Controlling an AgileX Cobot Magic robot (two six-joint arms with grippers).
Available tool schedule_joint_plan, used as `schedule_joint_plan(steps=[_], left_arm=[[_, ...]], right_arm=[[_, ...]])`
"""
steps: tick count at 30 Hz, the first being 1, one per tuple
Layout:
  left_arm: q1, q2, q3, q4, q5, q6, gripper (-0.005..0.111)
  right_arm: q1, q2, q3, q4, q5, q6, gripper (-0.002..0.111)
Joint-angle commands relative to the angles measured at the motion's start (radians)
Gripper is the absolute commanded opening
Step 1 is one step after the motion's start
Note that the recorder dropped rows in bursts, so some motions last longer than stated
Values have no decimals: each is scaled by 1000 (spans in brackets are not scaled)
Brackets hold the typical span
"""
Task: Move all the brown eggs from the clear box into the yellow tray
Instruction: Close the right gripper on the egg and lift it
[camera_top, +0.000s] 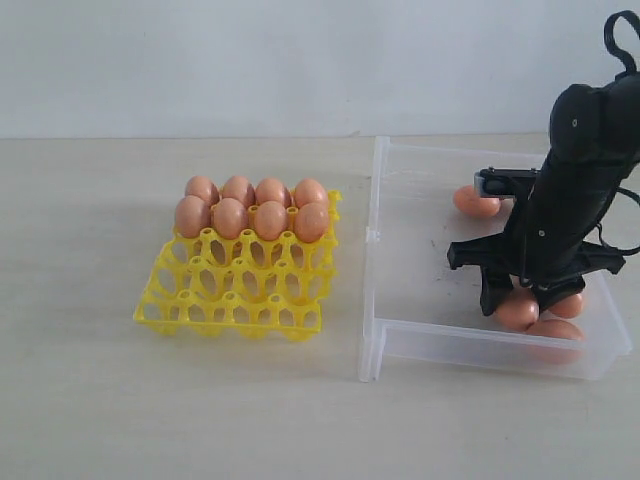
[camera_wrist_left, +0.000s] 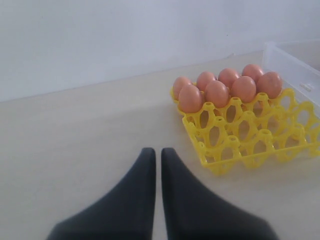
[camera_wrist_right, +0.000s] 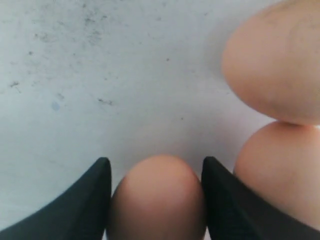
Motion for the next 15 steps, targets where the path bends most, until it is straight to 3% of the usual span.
schedule_joint_plan(steps=[1,2,3,15], left_arm=[[-6,-3,4,2,-4,0,4],[-6,-3,4,2,-4,0,4],[-6,-3,4,2,-4,0,4],[-6,-3,4,2,-4,0,4]], right_arm=[[-5,0,-1,-9,-5,-23,19],[-5,0,-1,-9,-7,-45,3],[-5,0,-1,-9,-16,-53,1],[64,-123,10,55,-369,-94,0]])
